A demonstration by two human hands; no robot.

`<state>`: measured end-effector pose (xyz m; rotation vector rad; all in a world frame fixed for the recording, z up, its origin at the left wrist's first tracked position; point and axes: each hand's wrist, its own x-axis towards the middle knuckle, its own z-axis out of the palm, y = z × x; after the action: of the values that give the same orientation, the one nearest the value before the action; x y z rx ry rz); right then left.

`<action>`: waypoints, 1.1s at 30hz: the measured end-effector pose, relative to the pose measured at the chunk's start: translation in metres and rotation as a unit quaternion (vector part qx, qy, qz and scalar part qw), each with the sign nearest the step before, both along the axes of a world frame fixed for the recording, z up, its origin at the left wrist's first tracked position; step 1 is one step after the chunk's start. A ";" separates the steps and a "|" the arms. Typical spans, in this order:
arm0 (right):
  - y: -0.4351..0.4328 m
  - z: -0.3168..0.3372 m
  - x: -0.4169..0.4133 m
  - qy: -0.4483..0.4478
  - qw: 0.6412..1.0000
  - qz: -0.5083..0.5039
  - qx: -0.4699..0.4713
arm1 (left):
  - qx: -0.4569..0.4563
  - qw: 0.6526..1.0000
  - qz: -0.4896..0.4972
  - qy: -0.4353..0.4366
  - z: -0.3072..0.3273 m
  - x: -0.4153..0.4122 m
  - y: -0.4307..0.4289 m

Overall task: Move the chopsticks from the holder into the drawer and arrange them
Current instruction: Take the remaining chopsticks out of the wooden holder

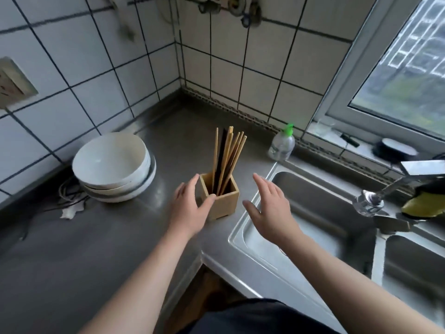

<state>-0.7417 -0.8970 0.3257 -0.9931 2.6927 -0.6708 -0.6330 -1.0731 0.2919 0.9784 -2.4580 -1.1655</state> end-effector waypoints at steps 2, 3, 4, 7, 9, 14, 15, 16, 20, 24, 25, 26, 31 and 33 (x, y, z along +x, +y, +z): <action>-0.023 0.001 -0.010 -0.041 0.998 -0.031 -0.019 | 0.035 0.999 -0.028 0.004 -0.001 -0.021 -0.023; -0.034 0.003 -0.015 -0.062 0.997 -0.045 -0.029 | 0.047 0.998 -0.046 0.000 -0.001 -0.032 -0.032; -0.045 0.003 -0.019 -0.081 0.994 -0.058 -0.036 | 0.064 0.996 -0.063 -0.005 0.000 -0.043 -0.041; -0.072 0.001 -0.030 -0.132 0.983 -0.110 -0.059 | 0.145 0.984 -0.107 0.001 0.004 -0.071 -0.057; -0.087 -0.001 -0.036 -0.161 0.973 -0.148 -0.081 | 0.178 0.975 -0.129 -0.003 0.004 -0.085 -0.062; -0.112 0.003 -0.052 -0.173 0.953 -0.199 -0.148 | 0.227 0.962 -0.151 -0.001 -0.006 -0.109 -0.073; -0.116 0.003 -0.053 -0.181 0.948 -0.203 -0.165 | 0.236 0.960 -0.151 0.000 -0.009 -0.112 -0.075; -0.119 0.002 -0.055 -0.192 0.942 -0.206 -0.181 | 0.241 0.958 -0.154 0.004 -0.011 -0.114 -0.076; -0.127 0.001 -0.057 -0.222 0.916 -0.228 -0.243 | 0.249 0.956 -0.153 0.020 -0.020 -0.117 -0.073; -0.130 0.002 -0.057 -0.219 0.905 -0.256 -0.259 | 0.234 0.964 -0.115 0.046 -0.023 -0.115 -0.068; -0.130 0.002 -0.056 -0.223 0.903 -0.265 -0.256 | 0.236 0.964 -0.107 0.051 -0.024 -0.115 -0.067; -0.130 0.002 -0.056 -0.231 0.900 -0.270 -0.252 | 0.236 0.965 -0.104 0.051 -0.023 -0.114 -0.066; -0.127 -0.001 -0.055 -0.270 0.886 -0.290 -0.239 | 0.224 0.966 -0.115 0.053 -0.024 -0.114 -0.064; -0.124 -0.002 -0.054 -0.280 0.877 -0.300 -0.248 | 0.221 0.969 -0.102 0.052 -0.023 -0.114 -0.064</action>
<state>-0.7953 -1.0209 0.3234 0.0521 2.2922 -1.5394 -0.7467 -1.1372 0.2693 0.7487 -2.3032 -1.8388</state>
